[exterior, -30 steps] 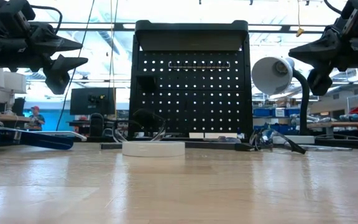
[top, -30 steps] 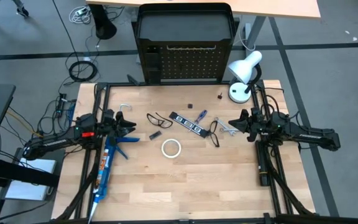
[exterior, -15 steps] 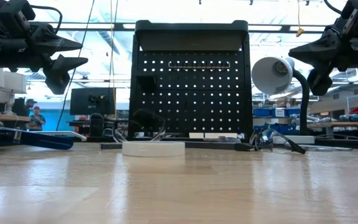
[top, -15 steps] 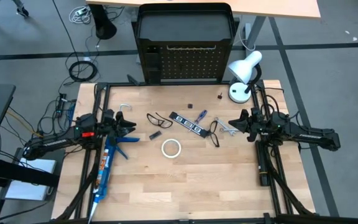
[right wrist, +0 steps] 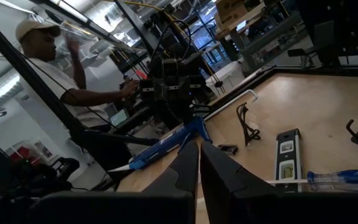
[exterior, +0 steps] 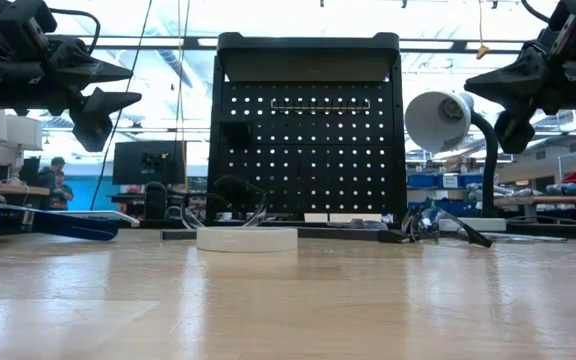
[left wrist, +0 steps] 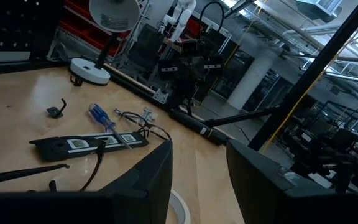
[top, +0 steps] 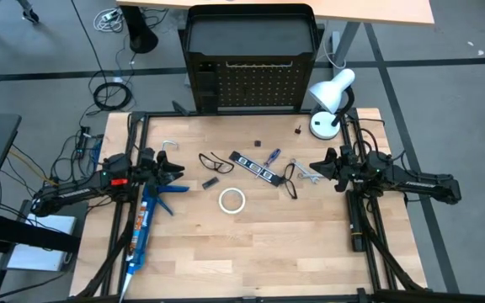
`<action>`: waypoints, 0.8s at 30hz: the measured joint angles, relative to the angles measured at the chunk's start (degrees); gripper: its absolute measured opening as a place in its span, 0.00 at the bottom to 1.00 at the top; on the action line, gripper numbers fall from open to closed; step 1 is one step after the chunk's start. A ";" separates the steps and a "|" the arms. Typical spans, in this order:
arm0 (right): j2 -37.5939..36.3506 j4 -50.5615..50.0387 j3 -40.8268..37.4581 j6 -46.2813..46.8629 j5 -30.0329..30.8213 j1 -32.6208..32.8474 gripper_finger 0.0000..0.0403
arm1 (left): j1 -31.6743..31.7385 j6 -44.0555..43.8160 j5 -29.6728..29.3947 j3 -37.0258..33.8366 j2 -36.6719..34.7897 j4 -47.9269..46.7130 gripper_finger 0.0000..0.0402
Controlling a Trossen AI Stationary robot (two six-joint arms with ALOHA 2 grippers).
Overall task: Hang tools onto peg board
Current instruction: Return to Home Position
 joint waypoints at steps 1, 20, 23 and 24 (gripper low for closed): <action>0.02 0.00 0.00 0.00 0.00 -0.02 0.06 | 0.00 -0.02 0.00 0.00 0.00 0.00 0.39; 0.02 0.00 0.00 0.00 0.00 0.00 0.07 | 0.00 -0.01 0.00 0.00 0.00 0.00 0.39; 0.00 0.00 0.00 0.00 0.00 -0.02 0.07 | 0.00 -0.01 0.00 0.00 0.00 0.00 0.39; 0.02 0.00 0.00 0.00 0.00 0.00 0.07 | 0.00 0.00 0.00 0.00 0.00 0.00 0.39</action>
